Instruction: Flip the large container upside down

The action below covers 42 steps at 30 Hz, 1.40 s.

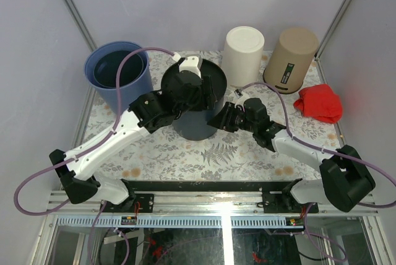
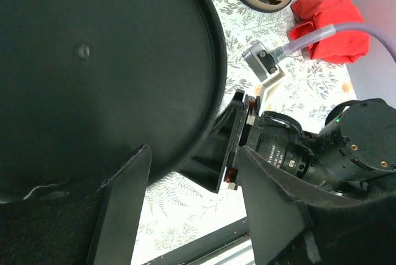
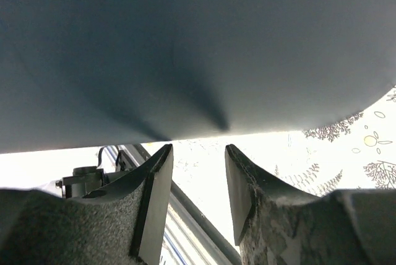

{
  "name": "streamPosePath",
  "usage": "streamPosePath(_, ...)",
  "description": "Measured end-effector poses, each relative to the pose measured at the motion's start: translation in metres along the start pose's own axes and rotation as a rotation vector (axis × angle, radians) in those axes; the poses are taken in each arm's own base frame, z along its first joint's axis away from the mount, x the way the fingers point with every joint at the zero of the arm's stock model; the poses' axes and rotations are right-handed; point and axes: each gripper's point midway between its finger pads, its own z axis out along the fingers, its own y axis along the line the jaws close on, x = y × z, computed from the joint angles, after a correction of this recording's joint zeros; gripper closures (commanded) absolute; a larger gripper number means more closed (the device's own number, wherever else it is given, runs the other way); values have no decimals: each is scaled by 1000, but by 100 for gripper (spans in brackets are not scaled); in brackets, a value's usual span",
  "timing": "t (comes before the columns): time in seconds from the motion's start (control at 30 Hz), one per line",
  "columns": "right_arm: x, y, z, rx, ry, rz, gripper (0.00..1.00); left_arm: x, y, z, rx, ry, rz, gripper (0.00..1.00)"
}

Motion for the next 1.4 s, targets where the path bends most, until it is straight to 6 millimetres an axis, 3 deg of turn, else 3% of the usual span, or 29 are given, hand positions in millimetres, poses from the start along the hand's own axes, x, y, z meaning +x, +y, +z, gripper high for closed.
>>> streamPosePath(0.17,-6,3,7,-13,-14,7,54,-3,-2,-1,4,-5,-2,40)
streamPosePath(0.43,-10,8,3,-21,-32,8,54,-8,5,-12,-1,-36,-10,34)
streamPosePath(0.6,-13,15,-4,-36,-48,-15,54,17,35,-28,-40,-32,-13,34)
streamPosePath(0.83,-8,9,-24,-5,-66,-37,54,73,76,-34,-103,20,-50,33)
streamPosePath(1.0,-10,12,-43,12,-100,-61,54,103,87,-19,-136,39,-61,31)
streamPosePath(1.4,-26,23,-106,57,-255,-122,54,121,76,50,-186,-2,-163,27)
